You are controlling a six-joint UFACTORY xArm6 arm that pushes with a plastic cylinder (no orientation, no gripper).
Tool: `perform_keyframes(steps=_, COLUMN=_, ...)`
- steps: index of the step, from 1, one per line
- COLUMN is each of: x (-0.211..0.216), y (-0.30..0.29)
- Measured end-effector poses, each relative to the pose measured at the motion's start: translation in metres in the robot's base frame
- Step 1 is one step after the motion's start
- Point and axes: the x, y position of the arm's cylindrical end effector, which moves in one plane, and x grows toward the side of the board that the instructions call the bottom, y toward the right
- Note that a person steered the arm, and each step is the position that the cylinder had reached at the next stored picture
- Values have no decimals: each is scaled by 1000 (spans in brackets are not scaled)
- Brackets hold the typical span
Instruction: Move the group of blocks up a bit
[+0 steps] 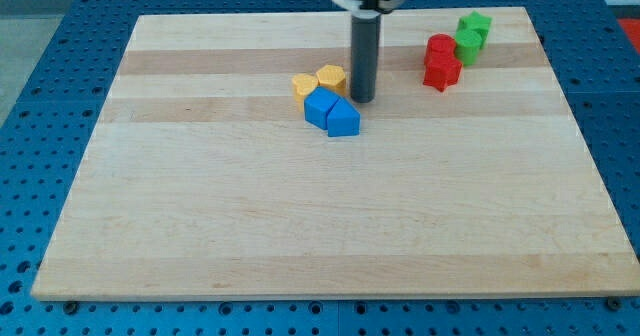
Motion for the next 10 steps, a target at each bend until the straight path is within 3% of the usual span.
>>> perform_keyframes(steps=3, x=-17, y=28)
perform_keyframes(steps=5, x=3, y=77)
perform_keyframes(steps=8, x=-24, y=150)
perform_keyframes(steps=10, x=-29, y=158)
